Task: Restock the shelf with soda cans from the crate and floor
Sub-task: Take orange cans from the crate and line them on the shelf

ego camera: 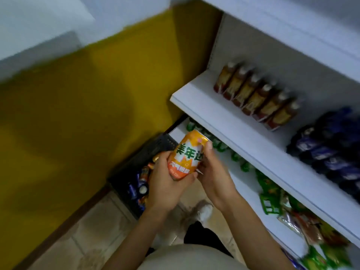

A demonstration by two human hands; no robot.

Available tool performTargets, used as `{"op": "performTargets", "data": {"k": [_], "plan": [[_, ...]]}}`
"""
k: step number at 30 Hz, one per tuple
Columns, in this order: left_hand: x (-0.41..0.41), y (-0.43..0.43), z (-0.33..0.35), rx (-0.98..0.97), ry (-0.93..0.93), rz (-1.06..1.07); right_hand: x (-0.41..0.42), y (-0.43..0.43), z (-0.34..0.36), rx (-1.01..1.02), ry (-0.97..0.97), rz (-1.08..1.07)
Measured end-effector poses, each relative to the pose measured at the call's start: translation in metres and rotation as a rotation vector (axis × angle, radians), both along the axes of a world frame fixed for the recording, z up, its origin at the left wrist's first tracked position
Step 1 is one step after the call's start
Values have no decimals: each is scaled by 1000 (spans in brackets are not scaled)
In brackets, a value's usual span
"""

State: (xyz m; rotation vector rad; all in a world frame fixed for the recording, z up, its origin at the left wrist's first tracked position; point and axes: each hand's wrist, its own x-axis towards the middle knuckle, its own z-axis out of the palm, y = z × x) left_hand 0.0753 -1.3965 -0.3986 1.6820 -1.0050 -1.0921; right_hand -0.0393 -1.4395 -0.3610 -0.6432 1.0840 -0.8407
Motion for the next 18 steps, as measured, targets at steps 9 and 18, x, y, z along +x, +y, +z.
{"op": "performTargets", "data": {"k": [9, 18], "plan": [[-95, -21, 91, -266, -63, -390, -104, 13, 92, -365, 200, -247], [-194, -81, 192, -569, 24, -325, -218, -29, 198, -827, 412, -118]]}}
